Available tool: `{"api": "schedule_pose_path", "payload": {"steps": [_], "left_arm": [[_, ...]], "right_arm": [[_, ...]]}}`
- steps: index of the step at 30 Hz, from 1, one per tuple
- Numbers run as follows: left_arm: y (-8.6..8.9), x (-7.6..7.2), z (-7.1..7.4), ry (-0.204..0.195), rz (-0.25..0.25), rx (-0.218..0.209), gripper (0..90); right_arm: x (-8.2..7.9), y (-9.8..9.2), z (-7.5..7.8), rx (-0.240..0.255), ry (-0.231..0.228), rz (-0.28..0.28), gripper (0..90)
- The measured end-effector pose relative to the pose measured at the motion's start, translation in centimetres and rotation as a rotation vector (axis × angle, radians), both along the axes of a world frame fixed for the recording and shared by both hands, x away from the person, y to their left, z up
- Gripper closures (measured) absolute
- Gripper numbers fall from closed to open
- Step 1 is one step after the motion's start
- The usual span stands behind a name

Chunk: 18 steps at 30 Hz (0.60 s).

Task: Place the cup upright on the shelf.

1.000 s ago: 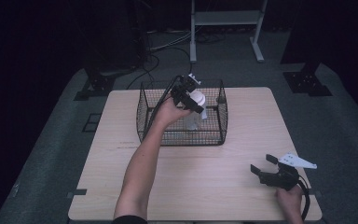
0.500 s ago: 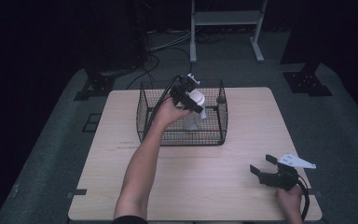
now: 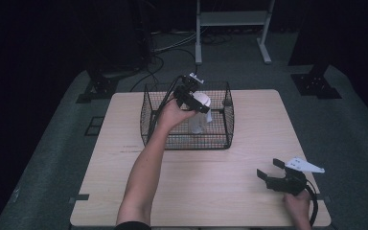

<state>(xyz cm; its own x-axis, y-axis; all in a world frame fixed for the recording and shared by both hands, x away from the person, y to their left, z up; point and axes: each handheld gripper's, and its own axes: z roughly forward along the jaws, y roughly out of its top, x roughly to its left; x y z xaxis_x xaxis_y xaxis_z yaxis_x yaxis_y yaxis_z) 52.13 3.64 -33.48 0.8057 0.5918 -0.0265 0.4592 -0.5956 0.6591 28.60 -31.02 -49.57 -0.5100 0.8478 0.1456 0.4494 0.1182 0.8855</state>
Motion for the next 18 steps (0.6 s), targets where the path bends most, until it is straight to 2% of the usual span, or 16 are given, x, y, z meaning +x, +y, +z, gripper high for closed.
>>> {"api": "schedule_pose_path", "payload": {"steps": [3, 8, 18], "left_arm": [[0.3, -0.1, 0.5, -0.020, 0.001, -0.008, 2.3], [0.7, -0.4, 1.0, -0.016, 0.000, -0.021, 1.8], [1.1, -1.0, 1.9, -0.052, 0.009, -0.029, 0.9]], "right_arm": [[0.0, 0.0, 0.0, -0.002, 0.001, 0.001, 12.9], [0.0, 0.1, 0.0, -0.004, 0.002, 0.002, 12.9], [0.0, 0.1, 0.0, -0.006, 0.000, 0.001, 12.9]]}}
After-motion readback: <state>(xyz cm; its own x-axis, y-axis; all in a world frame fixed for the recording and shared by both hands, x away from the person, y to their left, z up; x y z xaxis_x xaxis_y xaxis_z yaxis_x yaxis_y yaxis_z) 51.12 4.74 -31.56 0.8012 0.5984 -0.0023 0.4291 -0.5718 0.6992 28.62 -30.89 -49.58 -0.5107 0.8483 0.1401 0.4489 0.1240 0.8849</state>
